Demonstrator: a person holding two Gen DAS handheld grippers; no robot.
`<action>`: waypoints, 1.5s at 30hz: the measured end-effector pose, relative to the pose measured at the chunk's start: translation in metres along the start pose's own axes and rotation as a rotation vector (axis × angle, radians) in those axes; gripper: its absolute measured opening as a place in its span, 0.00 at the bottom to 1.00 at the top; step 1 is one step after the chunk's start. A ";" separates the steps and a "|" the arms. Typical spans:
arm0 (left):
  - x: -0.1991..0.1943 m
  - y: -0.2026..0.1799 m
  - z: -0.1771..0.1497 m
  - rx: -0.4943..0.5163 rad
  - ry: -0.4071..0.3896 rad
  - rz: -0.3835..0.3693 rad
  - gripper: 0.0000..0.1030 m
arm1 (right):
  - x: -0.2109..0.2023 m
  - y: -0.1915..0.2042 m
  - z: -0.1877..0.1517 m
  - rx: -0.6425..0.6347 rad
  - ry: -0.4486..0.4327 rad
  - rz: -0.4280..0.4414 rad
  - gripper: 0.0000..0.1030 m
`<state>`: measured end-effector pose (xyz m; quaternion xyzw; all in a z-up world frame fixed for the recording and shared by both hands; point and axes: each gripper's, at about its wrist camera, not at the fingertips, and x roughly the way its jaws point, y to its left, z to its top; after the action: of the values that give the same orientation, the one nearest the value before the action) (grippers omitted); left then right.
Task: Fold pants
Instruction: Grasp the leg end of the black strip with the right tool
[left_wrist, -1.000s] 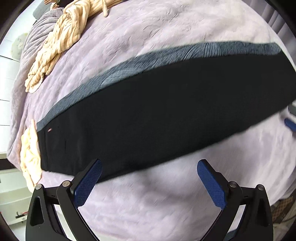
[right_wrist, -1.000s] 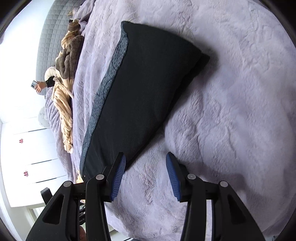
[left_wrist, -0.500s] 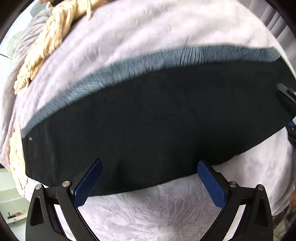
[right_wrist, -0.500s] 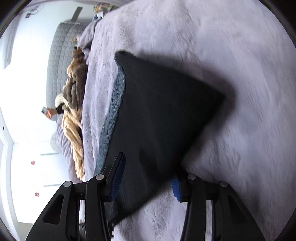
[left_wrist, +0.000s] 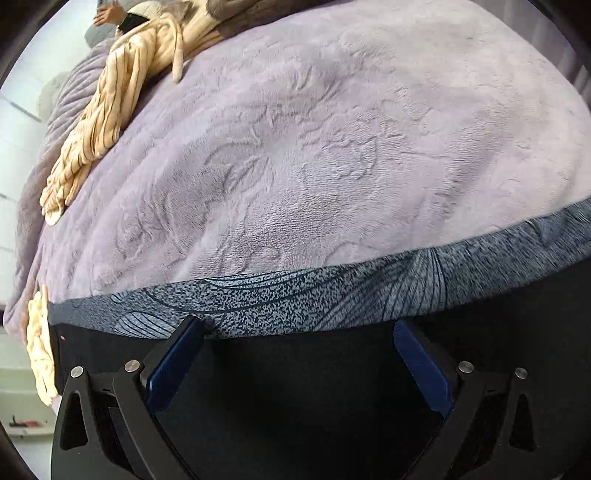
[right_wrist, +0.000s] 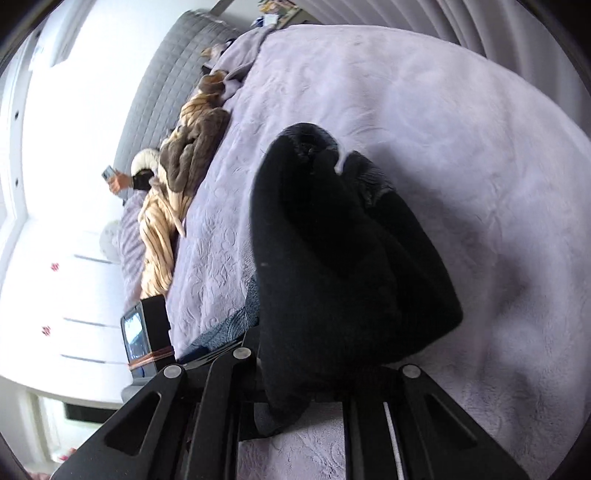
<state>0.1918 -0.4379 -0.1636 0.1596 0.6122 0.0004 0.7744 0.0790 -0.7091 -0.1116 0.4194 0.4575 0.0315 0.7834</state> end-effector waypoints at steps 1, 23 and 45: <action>-0.007 0.004 -0.005 0.011 -0.006 -0.018 1.00 | -0.003 0.006 0.001 -0.027 -0.006 -0.009 0.13; -0.031 0.287 -0.141 -0.187 -0.003 -0.053 1.00 | 0.167 0.260 -0.199 -0.861 0.178 -0.469 0.40; -0.020 0.225 -0.095 -0.059 -0.039 -0.635 0.97 | 0.105 0.141 -0.169 0.143 0.316 0.033 0.52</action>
<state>0.1406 -0.2043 -0.1082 -0.0622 0.6163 -0.2265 0.7516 0.0613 -0.4660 -0.1260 0.4713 0.5691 0.0773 0.6694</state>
